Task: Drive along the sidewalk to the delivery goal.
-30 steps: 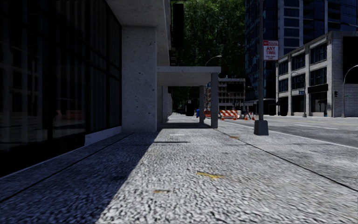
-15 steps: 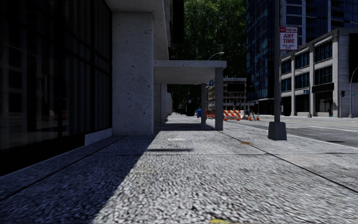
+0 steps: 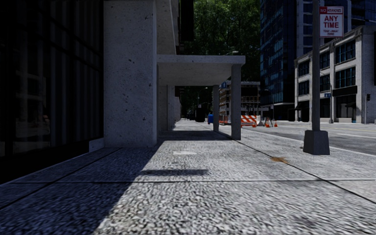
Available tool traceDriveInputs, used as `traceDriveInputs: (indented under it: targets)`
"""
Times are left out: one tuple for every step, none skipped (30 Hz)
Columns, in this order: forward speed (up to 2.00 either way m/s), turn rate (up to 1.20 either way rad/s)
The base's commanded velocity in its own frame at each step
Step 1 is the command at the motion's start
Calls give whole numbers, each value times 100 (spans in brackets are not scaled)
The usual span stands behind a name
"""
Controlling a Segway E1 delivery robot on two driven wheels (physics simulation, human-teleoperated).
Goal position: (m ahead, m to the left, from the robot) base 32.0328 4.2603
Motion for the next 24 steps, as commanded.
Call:
traceDriveInputs:
  targets:
    - [200, 0]
    - [200, 0]
    - [200, 0]
    - [200, 0]
    - [200, 0]
    - [200, 0]
    - [200, 0]
    - [200, 0]
    - [200, 0]
    - [200, 0]
    - [200, 0]
    - [200, 0]
    - [200, 0]
    - [200, 0]
    - [200, 0]
    - [200, 0]
    - [200, 0]
    - [200, 0]
    - [200, 0]
    - [200, 0]
    - [200, 0]
    - [200, 0]
    - [200, 0]
    - [200, 0]
